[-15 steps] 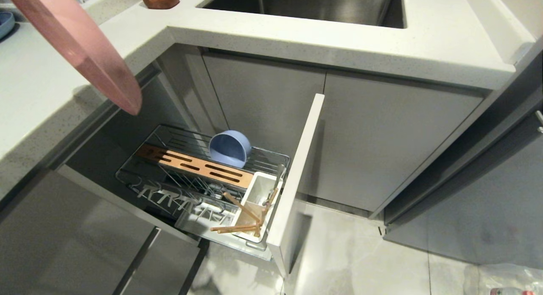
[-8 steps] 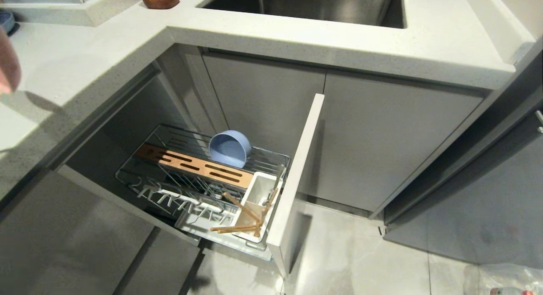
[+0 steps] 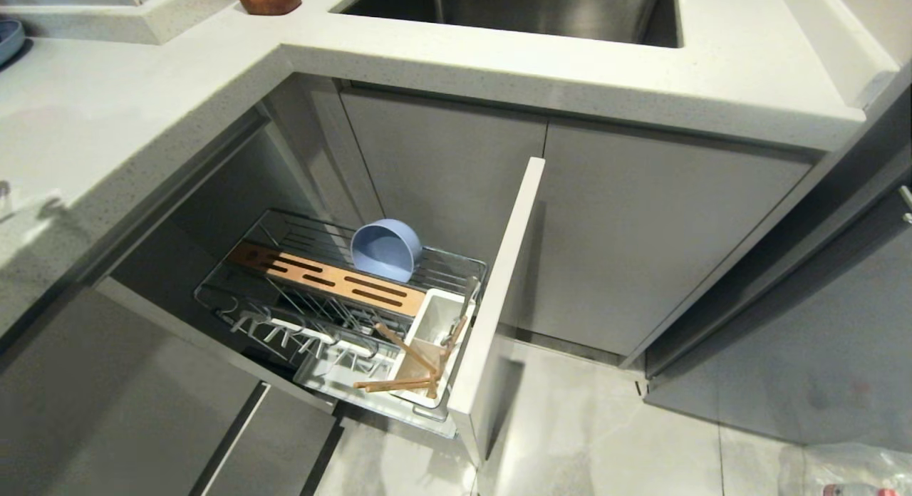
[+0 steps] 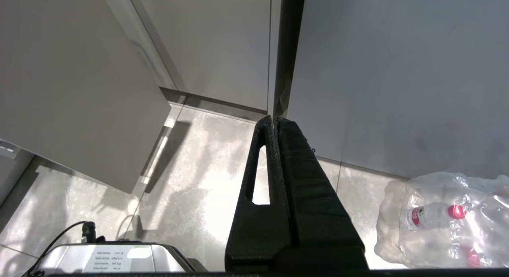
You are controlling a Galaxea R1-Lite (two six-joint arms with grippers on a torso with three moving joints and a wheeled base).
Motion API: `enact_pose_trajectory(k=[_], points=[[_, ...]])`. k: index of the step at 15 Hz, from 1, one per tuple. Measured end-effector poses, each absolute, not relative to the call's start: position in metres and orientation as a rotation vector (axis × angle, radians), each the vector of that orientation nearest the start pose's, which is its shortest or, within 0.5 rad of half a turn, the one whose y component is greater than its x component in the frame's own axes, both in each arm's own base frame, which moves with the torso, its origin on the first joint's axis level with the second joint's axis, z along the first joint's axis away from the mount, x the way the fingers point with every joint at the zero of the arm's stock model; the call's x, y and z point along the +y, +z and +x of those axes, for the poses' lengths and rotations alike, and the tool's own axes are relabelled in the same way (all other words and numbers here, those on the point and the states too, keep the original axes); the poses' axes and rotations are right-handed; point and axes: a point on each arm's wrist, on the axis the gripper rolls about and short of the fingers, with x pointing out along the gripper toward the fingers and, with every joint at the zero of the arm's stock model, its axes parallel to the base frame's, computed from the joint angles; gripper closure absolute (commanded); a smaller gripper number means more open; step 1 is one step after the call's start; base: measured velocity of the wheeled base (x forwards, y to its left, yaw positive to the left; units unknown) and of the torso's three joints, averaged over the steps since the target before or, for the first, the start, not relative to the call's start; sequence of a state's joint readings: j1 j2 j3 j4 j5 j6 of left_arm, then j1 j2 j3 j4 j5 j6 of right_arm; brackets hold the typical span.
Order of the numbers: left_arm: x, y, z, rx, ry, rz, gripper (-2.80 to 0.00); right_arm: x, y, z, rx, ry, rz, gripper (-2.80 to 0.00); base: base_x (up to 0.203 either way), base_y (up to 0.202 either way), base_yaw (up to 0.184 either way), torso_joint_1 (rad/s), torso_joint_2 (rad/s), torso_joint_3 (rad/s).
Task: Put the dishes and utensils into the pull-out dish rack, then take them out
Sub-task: Take the plate out of the cupboard
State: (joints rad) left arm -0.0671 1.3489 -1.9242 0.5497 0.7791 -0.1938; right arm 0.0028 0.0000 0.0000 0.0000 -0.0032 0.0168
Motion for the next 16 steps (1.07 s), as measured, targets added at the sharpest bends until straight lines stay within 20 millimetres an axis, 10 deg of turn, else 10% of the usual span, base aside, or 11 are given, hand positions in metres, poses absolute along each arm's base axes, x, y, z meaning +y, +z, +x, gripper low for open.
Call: enact_pose_trajectory(k=[7,16], points=[[0.025,0.430,0.188,0.136,0.825,0.018,0.00,0.000,0.075,-0.023,0.000,0.000,0.017,0.00,0.000,0.000,0.000,0.000,0.00,0.000],[0.038,0.397,0.203,0.473,0.855,0.208,0.00,0.000,0.075,-0.023,0.000,0.000,0.017,0.00,0.000,0.000,0.000,0.000,0.00,0.000]])
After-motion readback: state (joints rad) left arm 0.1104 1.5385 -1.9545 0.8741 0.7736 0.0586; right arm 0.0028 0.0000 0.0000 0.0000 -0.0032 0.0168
